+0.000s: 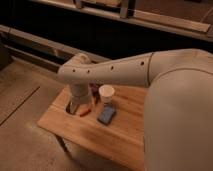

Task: Drag the pepper across the table

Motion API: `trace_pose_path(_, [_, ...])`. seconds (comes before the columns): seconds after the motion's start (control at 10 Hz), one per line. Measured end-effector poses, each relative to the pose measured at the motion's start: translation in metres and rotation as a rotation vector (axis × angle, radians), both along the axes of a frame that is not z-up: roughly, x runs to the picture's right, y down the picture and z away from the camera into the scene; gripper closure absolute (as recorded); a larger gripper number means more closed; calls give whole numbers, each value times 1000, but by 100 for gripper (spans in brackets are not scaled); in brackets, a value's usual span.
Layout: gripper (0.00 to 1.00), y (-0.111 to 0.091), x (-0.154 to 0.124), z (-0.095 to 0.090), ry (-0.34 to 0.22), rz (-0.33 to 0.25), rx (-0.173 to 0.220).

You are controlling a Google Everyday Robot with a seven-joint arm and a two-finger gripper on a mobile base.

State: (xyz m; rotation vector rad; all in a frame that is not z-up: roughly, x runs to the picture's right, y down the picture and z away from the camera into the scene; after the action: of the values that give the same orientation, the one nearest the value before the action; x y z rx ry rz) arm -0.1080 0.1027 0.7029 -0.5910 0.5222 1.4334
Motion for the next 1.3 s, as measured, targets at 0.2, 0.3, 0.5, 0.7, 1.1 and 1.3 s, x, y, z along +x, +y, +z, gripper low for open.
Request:
trace_pose_path(0.2, [35, 0, 0, 0, 0, 0, 0])
trace_pose_path(0.3, [35, 0, 0, 0, 0, 0, 0])
trace_pose_path(0.5, [35, 0, 0, 0, 0, 0, 0])
trace_pose_path(0.7, [35, 0, 0, 0, 0, 0, 0])
trace_pose_path(1.1, [35, 0, 0, 0, 1, 1, 0])
trace_pose_path(1.3, [35, -4, -1, 1, 14, 56, 3])
